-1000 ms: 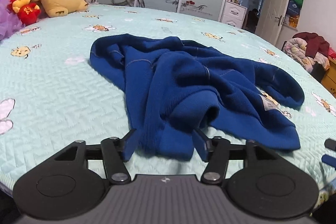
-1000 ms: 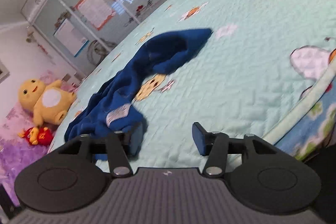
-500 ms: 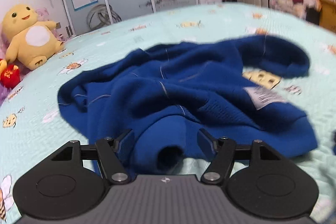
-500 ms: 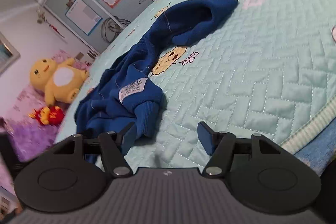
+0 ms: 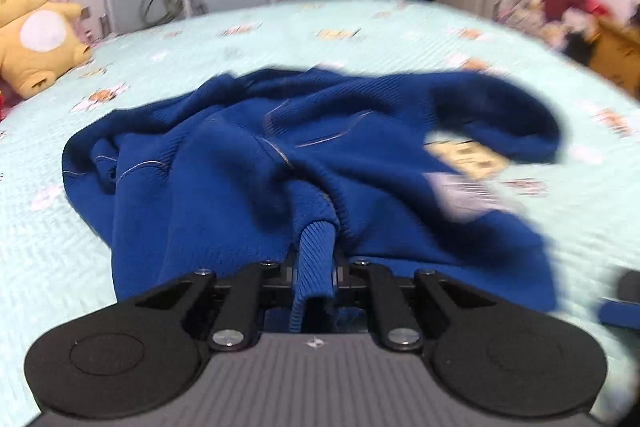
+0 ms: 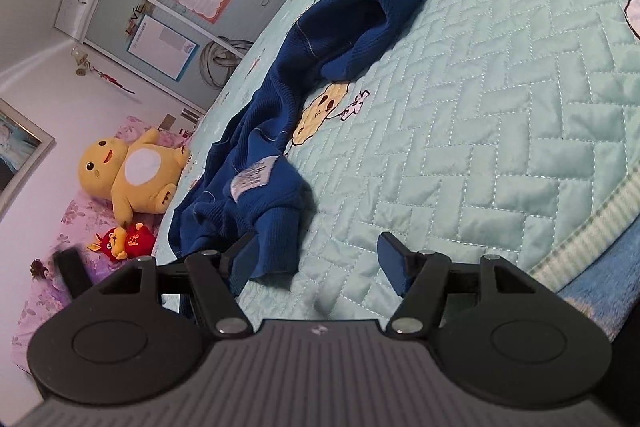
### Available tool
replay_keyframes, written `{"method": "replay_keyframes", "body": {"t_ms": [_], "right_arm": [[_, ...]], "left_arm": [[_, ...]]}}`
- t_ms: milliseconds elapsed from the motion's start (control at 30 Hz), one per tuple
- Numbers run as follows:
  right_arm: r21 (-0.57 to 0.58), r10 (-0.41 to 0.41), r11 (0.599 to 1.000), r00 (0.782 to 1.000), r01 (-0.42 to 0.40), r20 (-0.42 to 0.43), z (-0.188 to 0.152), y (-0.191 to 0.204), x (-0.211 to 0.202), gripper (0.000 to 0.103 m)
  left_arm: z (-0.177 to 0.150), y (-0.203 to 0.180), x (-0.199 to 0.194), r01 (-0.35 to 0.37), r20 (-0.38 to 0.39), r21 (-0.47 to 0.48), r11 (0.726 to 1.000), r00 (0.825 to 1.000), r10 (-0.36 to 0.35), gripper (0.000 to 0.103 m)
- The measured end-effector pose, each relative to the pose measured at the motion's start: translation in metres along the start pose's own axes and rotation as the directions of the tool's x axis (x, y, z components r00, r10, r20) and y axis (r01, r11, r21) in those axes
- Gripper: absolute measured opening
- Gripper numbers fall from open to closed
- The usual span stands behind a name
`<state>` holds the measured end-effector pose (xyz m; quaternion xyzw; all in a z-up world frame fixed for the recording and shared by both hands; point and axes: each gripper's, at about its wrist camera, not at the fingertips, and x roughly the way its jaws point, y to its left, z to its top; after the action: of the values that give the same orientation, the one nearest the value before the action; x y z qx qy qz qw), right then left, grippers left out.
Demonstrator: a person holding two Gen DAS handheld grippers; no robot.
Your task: Fold clothes
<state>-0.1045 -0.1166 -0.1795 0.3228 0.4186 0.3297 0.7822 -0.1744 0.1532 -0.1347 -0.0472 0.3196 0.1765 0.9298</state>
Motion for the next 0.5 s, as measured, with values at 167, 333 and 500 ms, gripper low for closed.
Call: {"method": "replay_keyframes", "body": {"t_ms": [167, 333, 500], "right_arm": [[0.020, 0.009, 1.000, 1.000, -0.009, 0.006, 0.000, -0.002, -0.002, 0.066], [0.016, -0.003, 1.000, 1.000, 0.002, 0.016, -0.002, 0.003, -0.003, 0.067], [-0.080, 0.011, 0.997, 1.000, -0.011, -0.002, -0.011, 0.023, 0.000, 0.070]], "left_arm": [[-0.039, -0.013, -0.081, 0.132, 0.025, 0.016, 0.991, 0.991, -0.132, 0.012], [-0.074, -0.011, -0.109, 0.192, -0.019, 0.042, 0.980, 0.981, -0.192, 0.013], [-0.069, 0.000, -0.098, 0.152, -0.024, -0.035, 0.988, 0.988, -0.153, 0.022]]}}
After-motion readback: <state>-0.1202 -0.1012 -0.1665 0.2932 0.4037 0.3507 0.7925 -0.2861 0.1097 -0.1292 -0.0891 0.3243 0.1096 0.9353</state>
